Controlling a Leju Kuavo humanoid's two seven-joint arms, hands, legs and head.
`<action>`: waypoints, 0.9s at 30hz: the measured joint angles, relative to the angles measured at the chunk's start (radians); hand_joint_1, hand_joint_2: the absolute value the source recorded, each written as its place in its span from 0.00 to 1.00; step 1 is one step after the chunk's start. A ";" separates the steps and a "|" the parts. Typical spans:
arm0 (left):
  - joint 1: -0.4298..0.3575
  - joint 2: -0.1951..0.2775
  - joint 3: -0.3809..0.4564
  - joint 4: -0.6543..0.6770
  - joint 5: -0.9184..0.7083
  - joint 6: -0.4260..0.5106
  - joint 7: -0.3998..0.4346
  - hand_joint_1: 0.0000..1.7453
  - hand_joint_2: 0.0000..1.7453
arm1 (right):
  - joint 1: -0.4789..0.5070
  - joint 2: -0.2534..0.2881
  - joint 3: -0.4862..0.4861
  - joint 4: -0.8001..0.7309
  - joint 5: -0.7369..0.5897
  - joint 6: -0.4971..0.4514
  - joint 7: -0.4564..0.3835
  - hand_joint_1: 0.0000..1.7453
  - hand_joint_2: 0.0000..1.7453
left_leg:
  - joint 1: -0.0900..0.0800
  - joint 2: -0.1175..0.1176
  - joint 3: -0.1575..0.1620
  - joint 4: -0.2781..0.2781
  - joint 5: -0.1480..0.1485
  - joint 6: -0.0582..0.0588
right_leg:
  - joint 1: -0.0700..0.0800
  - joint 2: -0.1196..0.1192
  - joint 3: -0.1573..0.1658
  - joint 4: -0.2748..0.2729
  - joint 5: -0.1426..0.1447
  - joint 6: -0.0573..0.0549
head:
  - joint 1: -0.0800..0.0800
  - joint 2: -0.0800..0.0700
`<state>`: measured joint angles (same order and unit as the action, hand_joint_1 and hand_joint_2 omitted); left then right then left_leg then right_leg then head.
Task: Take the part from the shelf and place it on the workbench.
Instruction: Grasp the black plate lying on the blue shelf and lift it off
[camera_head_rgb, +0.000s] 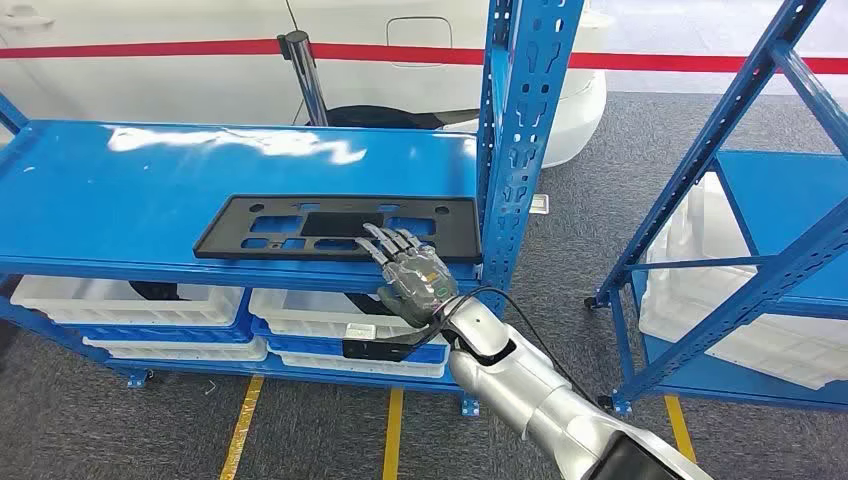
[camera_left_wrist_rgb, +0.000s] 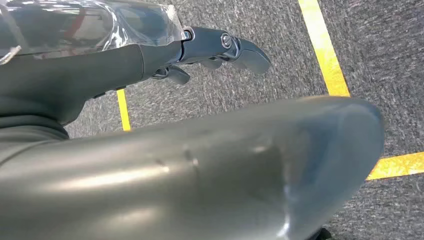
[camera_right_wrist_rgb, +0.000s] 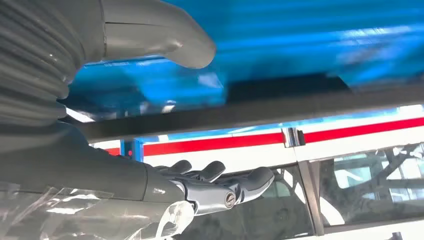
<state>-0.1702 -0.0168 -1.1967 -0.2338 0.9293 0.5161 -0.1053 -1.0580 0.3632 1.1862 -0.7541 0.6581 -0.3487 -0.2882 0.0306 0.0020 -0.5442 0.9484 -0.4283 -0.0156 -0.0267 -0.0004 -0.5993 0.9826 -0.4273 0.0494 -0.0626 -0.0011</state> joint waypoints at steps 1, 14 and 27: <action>0.000 0.000 0.000 0.000 0.000 0.000 0.000 0.00 0.00 | 0.000 0.000 0.000 -0.001 0.000 0.000 0.000 0.00 1.00 | 0.000 0.000 0.000 0.000 0.000 0.000 | 0.000 0.000 0.000 0.000 0.000 0.000 | 0.000 0.000; -0.001 0.000 0.000 0.000 0.004 -0.003 -0.011 0.00 0.00 | -0.045 0.011 0.069 -0.122 -0.063 0.009 0.039 0.00 1.00 | 0.000 0.000 0.000 0.000 0.000 0.000 | 0.000 0.000 0.000 0.000 0.000 0.000 | 0.000 0.000; 0.000 0.000 0.000 0.000 0.001 0.001 -0.008 0.00 0.00 | -0.055 0.002 0.097 -0.137 -0.124 0.010 0.015 0.00 1.00 | 0.000 0.000 0.000 0.000 0.000 0.000 | 0.000 0.000 0.000 0.000 0.000 0.000 | 0.000 0.000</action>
<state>-0.1698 -0.0168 -1.1963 -0.2338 0.9298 0.5172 -0.1136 -1.1132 0.3649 1.2829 -0.8907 0.5345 -0.3388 -0.2731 0.0306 0.0019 -0.5443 0.9485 -0.4283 -0.0156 -0.0267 -0.0005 -0.5994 0.9825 -0.4274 0.0494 -0.0626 -0.0012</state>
